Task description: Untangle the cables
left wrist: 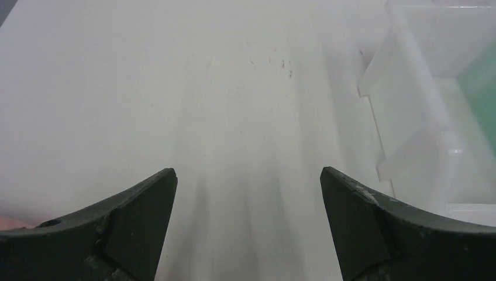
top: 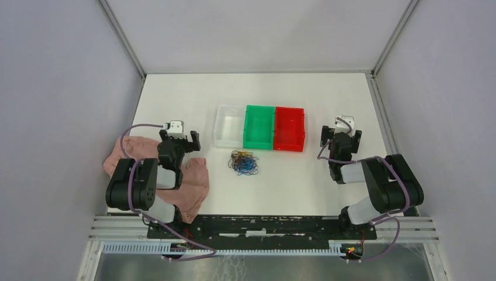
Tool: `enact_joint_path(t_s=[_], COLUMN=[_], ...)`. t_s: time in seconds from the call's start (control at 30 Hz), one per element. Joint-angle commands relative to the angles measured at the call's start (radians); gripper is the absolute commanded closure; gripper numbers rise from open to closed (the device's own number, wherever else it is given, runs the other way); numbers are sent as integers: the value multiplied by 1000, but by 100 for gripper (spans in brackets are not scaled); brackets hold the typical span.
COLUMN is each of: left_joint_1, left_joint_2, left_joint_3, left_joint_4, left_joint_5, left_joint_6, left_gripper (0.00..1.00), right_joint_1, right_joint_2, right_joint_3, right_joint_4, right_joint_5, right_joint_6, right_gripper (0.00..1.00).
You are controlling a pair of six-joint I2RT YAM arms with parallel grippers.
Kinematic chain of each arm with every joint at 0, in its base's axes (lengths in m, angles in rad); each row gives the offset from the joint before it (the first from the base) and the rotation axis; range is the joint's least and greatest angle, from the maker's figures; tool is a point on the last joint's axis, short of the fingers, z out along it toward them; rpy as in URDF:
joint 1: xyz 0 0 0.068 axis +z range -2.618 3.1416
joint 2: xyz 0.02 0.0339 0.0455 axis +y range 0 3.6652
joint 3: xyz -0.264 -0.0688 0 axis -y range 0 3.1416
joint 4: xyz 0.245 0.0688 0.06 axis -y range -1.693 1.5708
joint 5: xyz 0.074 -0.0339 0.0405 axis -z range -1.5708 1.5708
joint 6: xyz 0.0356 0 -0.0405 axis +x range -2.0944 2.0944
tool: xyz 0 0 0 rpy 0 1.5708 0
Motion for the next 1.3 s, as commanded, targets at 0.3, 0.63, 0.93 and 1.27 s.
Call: enact_joint_path(t_s=[0.3,0.63,0.93,1.27], left_joint_1=[4,6,7,9], left_joint_2=[-11,-15,-222,-439], left_joint_3=[9,21,141,485], left_joint_4=[44,16,-402,-1248], left_joint_5=[-13,-60,-40,371], left_joint_6=[-14,-33,-13,195], left_gripper=[1,1,1,1], right_joint_1=[-4,-18,-17,-8], right_joint_2=[-9,-79,-463,-526], right_joint_3=[29,-1,208,354], right_joint_4=[43,41,-599,-918], right_joint_5=[-3,-14,25,-233], right_joint_6=[10,17,210,675], right_gripper=[1,0,1,4])
